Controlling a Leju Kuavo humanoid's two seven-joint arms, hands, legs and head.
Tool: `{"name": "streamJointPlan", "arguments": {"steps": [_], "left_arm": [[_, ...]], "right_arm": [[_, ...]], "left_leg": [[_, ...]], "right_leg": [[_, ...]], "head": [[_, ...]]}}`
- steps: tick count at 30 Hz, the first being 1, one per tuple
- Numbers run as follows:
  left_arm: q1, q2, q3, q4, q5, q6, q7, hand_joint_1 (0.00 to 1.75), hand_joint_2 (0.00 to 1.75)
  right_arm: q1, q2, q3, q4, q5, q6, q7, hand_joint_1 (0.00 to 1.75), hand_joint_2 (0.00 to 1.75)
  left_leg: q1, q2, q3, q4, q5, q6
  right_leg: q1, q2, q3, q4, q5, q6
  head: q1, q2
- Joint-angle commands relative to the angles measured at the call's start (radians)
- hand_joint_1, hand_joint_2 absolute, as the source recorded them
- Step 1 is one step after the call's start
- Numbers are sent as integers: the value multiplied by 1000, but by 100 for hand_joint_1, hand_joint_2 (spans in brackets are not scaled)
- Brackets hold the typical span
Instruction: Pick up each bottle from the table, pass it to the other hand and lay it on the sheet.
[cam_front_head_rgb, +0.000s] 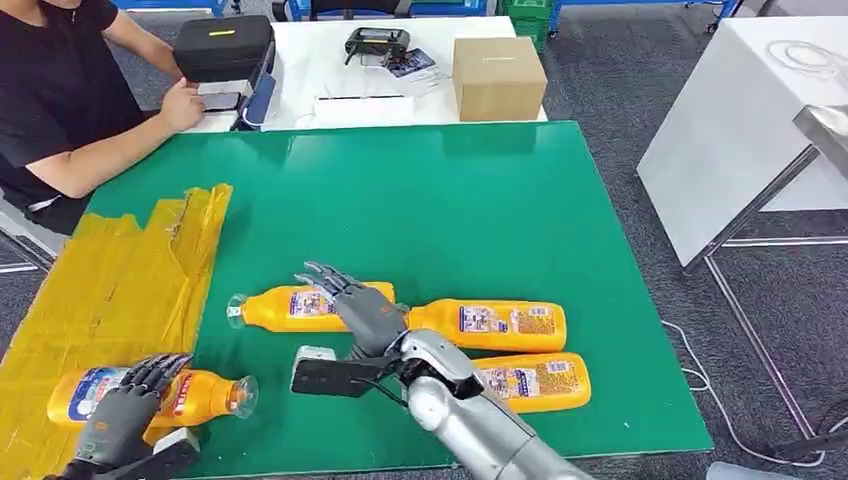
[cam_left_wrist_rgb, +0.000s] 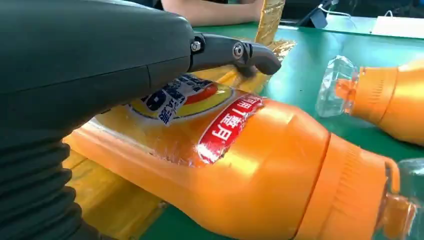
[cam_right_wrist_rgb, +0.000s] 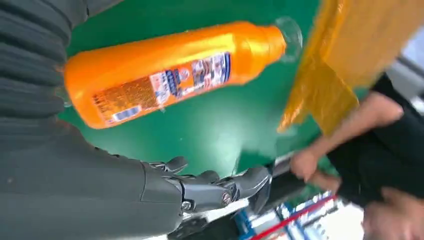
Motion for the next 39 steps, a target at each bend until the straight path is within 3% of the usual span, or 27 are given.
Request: {"name": "streamJointPlan", "arguments": {"steps": [1,6,27,31,32,39], "left_arm": [[-37,31,31,136,-12,14,-1,0,0],[-54,5,51,137,31,15,-34,0,0],[-58,5,48,137,31,13,-34,0,0],[-89,-29,56,101,297,-89,-66,0,0],[-97,-41,56,85,336,-85,-66,0,0],[-121,-109,79,-27,663,-207,-66,0,0]], "right_arm": [[-168,42,100,270,5,18,14,0,175],[-194,50,118,308,6,32,34,0,175],[-196,51,118,312,5,32,36,0,175],[-225,62,147,379,34,38,77,0,175],[-235,65,157,401,74,-17,113,0,175],[-260,76,104,511,160,-18,213,0,175]], "left_leg": [[1,3,2,-1,0,0],[1,2,2,-1,0,0],[2,2,2,-1,0,0],[1,1,1,-1,0,0],[2,1,1,0,0,0],[1,-2,0,1,1,0]], "right_leg": [[1,2,1,-1,1,-2],[1,2,1,-1,0,-1],[1,1,2,-1,0,-1],[1,0,1,-1,0,-1],[1,0,1,-1,0,-1],[1,-2,1,-1,0,0]], "head": [[1,0],[0,0],[1,0],[1,0],[1,0],[1,0]]}}
